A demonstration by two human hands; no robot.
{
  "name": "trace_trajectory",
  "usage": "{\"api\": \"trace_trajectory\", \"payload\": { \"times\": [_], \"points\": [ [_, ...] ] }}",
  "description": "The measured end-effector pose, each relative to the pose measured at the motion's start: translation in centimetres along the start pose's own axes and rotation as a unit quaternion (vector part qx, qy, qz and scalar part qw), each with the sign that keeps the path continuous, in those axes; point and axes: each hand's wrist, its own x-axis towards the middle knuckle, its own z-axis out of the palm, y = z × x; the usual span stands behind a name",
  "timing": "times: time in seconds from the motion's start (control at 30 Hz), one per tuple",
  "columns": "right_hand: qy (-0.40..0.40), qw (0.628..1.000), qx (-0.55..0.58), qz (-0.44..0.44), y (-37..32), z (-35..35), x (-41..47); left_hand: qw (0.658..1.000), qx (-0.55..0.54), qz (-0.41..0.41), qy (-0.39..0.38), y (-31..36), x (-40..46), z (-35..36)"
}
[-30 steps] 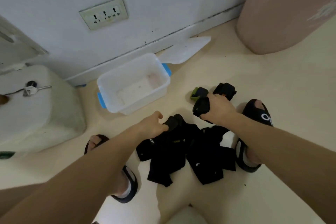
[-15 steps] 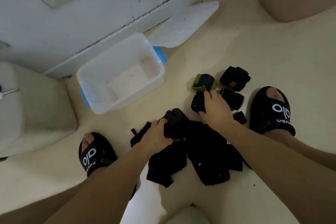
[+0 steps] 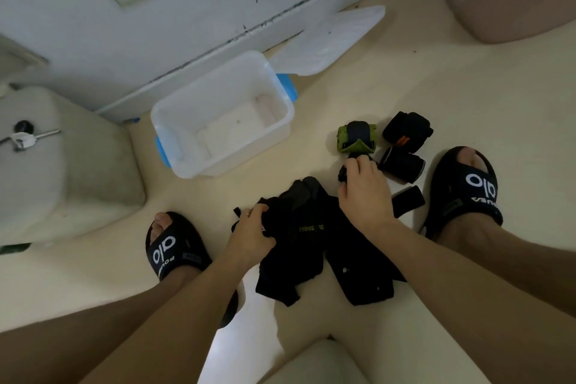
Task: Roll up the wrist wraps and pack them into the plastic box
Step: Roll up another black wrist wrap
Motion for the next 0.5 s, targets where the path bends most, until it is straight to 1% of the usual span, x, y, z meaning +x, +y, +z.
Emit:
{"api": "trace_trajectory", "payload": {
  "times": [0.03,0.1,0.17,0.23,0.27,0.37,0.5],
  "points": [
    [-0.017,0.999,0.031,0.008,-1.1,0.1,-0.5,1.0,-0.005,-0.008,0.003,-0.7,-0.4,-0.1],
    [-0.096,0.988,0.104,0.067,-3.1,0.8,-1.6,1.0,-0.016,-0.02,0.005,-1.9,-1.3,0.0],
    [-0.183,0.959,0.164,0.144,-4.6,2.0,-2.7,0.999,-0.03,-0.026,0.001,-3.1,-2.1,0.4],
    [-0.231,0.937,0.18,0.187,-5.6,3.4,-4.1,0.998,-0.049,-0.032,-0.01,-4.2,-2.7,0.9],
    [-0.239,0.934,0.174,0.198,-5.9,3.9,-4.8,0.998,-0.059,-0.035,-0.016,-4.7,-2.9,1.2],
    [-0.222,0.94,0.164,0.202,-5.9,5.0,-6.1,0.996,-0.075,-0.038,-0.033,-5.4,-3.1,1.7],
    [-0.209,0.915,0.252,0.238,-5.3,4.7,-5.6,0.993,-0.094,-0.022,-0.075,-4.5,-2.8,1.8]
  ]
}}
